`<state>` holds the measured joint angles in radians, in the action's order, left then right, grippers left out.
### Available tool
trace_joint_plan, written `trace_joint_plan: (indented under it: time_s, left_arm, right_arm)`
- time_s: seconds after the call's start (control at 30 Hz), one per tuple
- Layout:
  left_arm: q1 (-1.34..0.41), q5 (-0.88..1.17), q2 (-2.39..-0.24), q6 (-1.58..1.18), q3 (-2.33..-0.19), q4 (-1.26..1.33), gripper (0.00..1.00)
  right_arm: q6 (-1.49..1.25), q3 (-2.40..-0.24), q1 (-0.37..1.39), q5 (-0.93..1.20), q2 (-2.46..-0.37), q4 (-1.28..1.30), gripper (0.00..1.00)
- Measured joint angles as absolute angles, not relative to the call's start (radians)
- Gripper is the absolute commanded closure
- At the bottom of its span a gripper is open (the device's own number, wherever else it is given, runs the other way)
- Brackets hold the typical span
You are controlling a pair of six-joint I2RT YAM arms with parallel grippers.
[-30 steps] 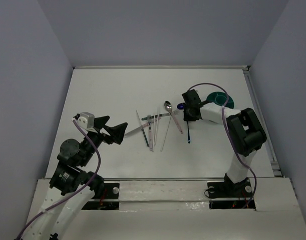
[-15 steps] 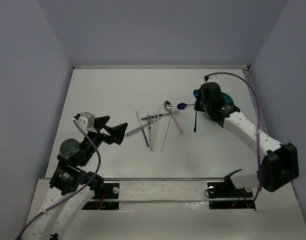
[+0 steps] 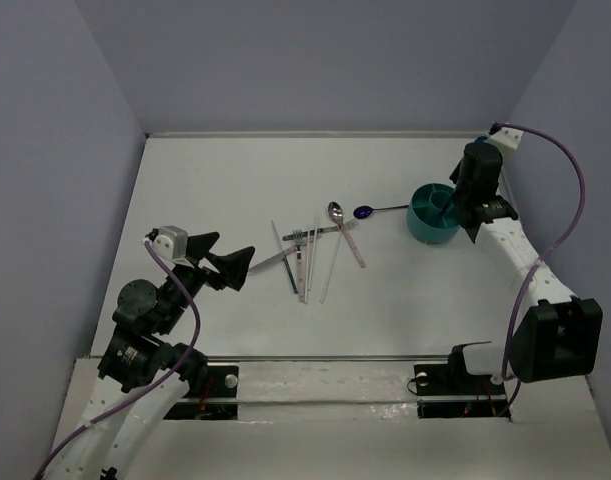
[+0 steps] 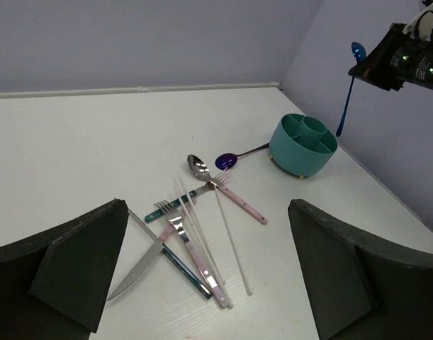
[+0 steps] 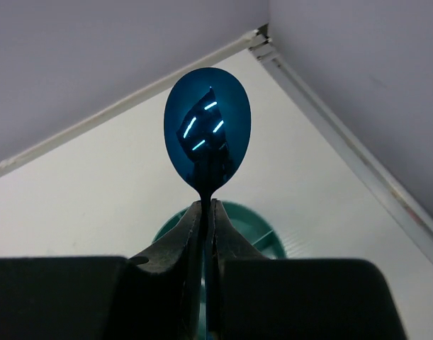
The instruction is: Sort the eating utensils into containers
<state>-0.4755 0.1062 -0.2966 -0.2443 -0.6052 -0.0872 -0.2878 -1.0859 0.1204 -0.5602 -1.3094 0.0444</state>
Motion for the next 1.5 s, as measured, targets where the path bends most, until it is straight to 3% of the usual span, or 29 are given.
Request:
trace_joint_plan:
  time_s: [0.33, 0.8, 1.1, 1.5]
  left_arm:
    - [-0.476, 0.122, -0.297, -0.244, -0.605, -0.087, 0.01]
    - [-0.476, 0.125, -0.297, -0.244, -0.605, -0.087, 0.01]
    - [-0.476, 0.128, -0.297, -0.244, -0.605, -0.087, 0.01]
    - [-0.476, 0.129, -0.297, -0.244, -0.605, -0.086, 0.01]
  right_arm:
    - [-0.213, -1.064, 0.007, -0.681, -1.442, -0.159, 1.00]
    - [-0.204, -0.862, 0.006, -0.642, -1.455, -0.341, 1.00]
    - [-0.218, -0.833, 0.014, -0.595, -1.456, -0.366, 0.81]
    - [-0.244, -0.821, 0.056, -0.595, -1.456, -0.331, 0.69]
